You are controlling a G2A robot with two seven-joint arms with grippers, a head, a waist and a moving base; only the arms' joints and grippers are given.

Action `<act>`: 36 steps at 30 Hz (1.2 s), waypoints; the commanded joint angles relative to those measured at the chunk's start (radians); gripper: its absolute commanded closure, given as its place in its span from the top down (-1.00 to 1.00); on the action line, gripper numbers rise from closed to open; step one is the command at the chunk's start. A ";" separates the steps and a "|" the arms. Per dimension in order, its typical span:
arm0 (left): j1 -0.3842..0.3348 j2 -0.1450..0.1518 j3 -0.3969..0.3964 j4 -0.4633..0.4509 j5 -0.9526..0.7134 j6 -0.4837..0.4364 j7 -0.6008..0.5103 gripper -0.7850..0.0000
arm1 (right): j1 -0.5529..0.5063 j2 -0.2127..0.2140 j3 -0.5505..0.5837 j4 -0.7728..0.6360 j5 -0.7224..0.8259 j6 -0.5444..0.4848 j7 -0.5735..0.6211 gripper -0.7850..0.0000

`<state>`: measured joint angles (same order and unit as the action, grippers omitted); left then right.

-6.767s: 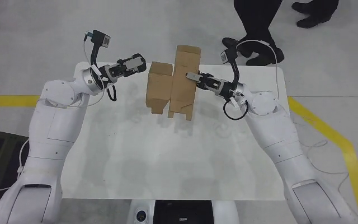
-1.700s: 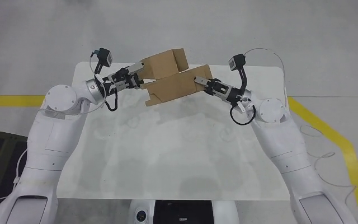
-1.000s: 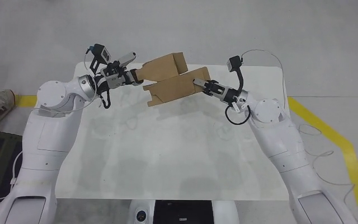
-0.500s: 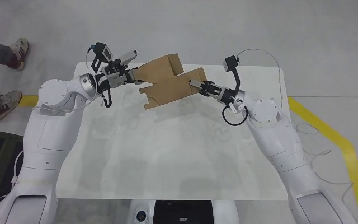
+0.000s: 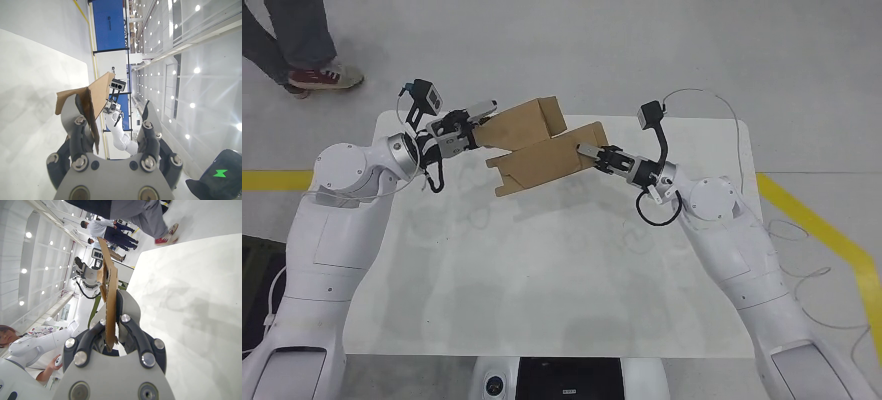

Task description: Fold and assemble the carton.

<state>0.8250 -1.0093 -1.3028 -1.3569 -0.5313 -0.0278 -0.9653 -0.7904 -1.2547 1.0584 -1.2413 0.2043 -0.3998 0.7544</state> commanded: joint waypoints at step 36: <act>-0.010 0.013 -0.010 0.024 0.155 -0.158 -0.058 -1.00 | -0.026 0.020 0.115 -0.021 0.084 -0.120 0.081 1.00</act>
<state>0.8149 -0.9959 -1.3181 -1.3326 -0.3941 -0.1582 -1.0184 -0.8237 -1.2323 1.1797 -1.2623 0.2399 -0.5090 0.8020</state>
